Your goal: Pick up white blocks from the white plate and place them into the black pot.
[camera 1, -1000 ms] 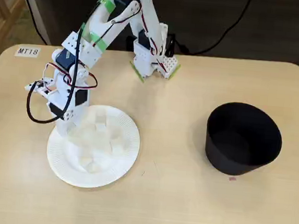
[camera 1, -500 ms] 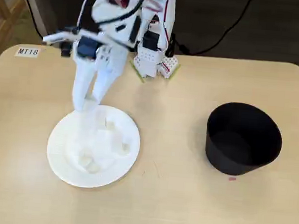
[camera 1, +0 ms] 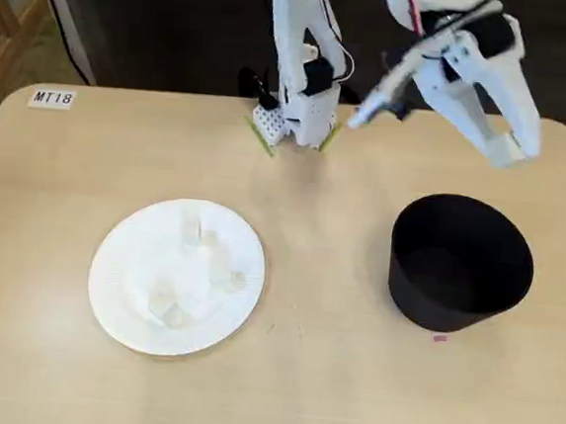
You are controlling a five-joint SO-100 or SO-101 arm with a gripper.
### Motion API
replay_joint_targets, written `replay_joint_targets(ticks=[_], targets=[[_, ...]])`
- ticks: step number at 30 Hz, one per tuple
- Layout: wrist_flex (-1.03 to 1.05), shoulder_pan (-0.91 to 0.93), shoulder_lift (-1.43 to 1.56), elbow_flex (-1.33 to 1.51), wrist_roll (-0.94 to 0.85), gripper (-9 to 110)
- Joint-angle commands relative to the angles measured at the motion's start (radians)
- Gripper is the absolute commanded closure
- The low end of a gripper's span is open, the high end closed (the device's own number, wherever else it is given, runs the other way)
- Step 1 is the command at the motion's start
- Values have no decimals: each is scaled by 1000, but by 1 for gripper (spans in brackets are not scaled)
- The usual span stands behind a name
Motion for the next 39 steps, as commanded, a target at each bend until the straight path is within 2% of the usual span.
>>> replay_joint_targets(ticks=[1,11,22,23,26,28,30,32,33,36,37,39], targets=[[-6,-17,-58,8,-15,104],[94,-5,-245,8,-35,104],[91,12,-337,8,-12,103],[91,17,-339,8,-15,98],[101,26,-331,8,-54,72],[101,34,-325,8,-60,65],[101,46,-318,8,-58,63],[101,60,-308,6,-57,65],[98,67,-304,5,-48,70],[112,110,-291,-17,-8,100],[129,129,-281,-25,-3,104],[155,176,-242,-31,-14,104]])
